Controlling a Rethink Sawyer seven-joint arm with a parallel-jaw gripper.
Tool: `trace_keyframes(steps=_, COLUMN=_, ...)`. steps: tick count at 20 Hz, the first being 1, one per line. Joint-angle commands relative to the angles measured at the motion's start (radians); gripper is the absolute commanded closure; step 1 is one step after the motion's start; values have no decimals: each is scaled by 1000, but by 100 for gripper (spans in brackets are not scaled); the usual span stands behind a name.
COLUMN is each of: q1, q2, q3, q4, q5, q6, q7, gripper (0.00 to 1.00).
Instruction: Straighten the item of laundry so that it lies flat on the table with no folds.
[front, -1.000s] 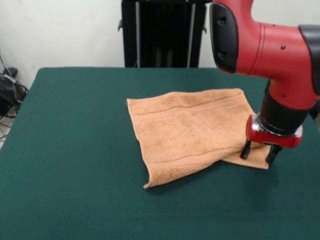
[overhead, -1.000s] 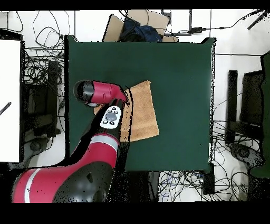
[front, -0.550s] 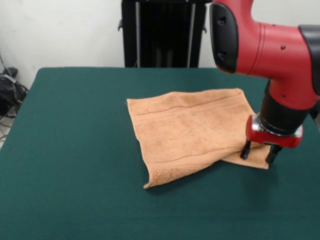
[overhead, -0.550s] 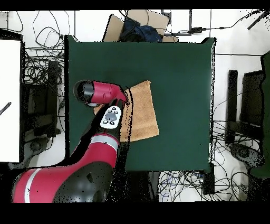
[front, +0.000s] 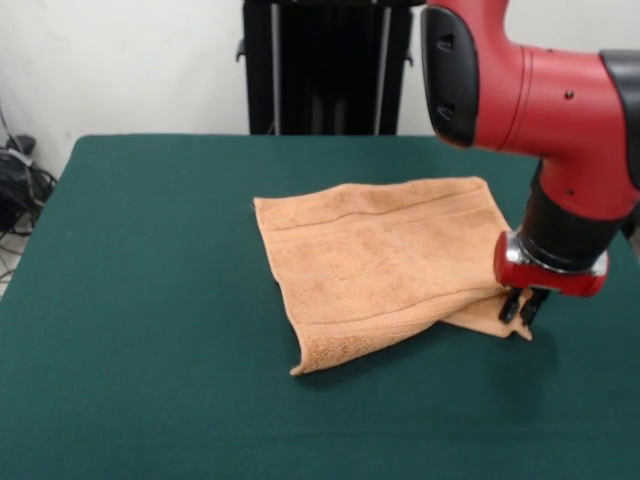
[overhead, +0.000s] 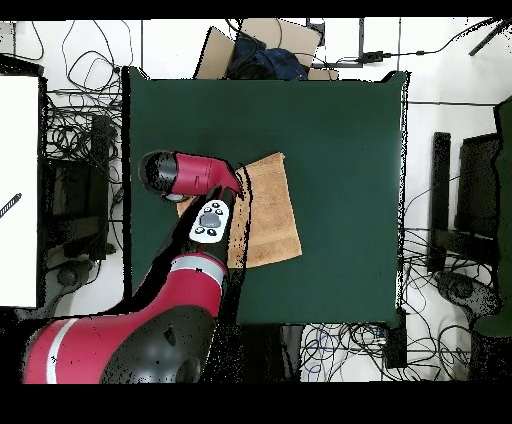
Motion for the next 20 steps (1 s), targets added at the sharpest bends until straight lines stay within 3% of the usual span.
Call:
trace_keyframes(steps=1, q1=-15, q2=83, q3=79, q4=35, q5=-22, q6=-88, q7=166, gripper=100)
trace_keyframes(steps=12, q1=-22, q2=60, q3=92, q4=58, q5=-15, q6=-110, q7=168, gripper=100)
trace_keyframes(steps=16, q1=-43, q2=10, q3=113, q4=68, q5=-5, q6=-74, q7=143, gripper=100)
trace_keyframes(steps=20, q1=-63, q2=17, q3=130, q4=29, q5=-7, q6=-35, q7=108, gripper=100)
